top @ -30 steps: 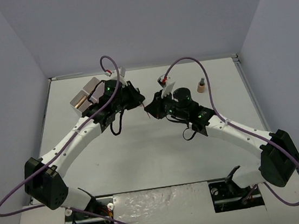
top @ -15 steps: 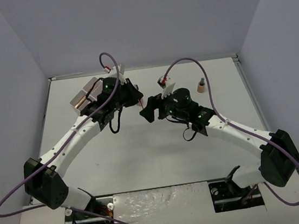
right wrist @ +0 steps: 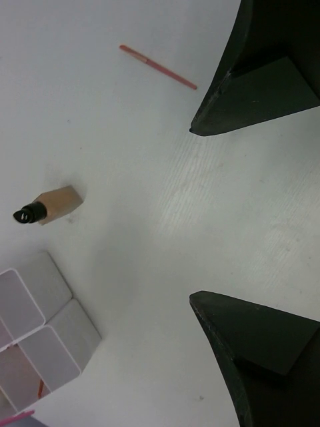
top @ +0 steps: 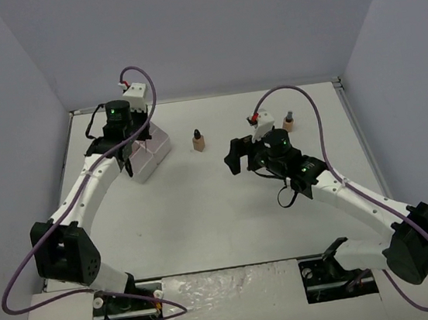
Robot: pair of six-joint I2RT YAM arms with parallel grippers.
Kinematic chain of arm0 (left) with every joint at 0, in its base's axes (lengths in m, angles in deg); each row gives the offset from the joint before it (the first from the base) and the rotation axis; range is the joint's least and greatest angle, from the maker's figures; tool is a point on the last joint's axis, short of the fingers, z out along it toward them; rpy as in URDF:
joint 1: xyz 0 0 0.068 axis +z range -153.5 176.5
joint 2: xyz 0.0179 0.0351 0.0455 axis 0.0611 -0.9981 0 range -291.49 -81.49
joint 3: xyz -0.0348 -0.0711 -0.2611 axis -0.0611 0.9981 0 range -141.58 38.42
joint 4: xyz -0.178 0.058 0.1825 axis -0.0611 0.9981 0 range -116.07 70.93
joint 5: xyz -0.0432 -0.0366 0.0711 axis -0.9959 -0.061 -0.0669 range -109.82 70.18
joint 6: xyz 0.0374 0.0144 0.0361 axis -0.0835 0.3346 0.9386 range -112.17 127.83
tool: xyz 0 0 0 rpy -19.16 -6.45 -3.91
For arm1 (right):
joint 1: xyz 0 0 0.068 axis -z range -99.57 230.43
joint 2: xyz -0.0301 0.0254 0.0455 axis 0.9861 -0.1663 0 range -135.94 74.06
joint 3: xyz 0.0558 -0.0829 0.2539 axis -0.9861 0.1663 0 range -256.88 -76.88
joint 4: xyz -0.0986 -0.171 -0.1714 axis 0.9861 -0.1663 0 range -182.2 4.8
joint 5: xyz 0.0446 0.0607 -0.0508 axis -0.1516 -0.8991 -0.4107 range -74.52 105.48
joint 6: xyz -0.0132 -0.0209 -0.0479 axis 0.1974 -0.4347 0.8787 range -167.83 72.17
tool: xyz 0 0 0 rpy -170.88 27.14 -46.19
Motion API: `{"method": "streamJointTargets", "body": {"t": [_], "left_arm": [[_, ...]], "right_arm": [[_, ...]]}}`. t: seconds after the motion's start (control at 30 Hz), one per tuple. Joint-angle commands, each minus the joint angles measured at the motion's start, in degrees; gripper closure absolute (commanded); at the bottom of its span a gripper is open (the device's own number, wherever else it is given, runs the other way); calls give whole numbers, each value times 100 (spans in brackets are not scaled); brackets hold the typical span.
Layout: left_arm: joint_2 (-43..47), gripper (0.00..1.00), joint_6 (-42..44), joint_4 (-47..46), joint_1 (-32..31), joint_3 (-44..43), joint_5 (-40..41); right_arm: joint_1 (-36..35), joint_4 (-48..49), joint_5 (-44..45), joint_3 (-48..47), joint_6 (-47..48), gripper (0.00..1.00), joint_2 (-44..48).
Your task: Organize the makeup
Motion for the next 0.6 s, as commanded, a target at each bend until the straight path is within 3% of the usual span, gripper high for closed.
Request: {"method": "streamJointTargets", "body": {"t": [0.0, 0.43, 0.57], "left_arm": [[-198, 100, 1562, -698, 373, -237, -234], [-769, 100, 2062, -2146, 957, 342, -587], [-860, 94, 1951, -2394, 1074, 556, -643]], "right_arm": [[209, -5, 173, 145, 56, 0, 236], [416, -80, 140, 295, 118, 0, 182], [443, -77, 210, 323, 124, 0, 112]]}}
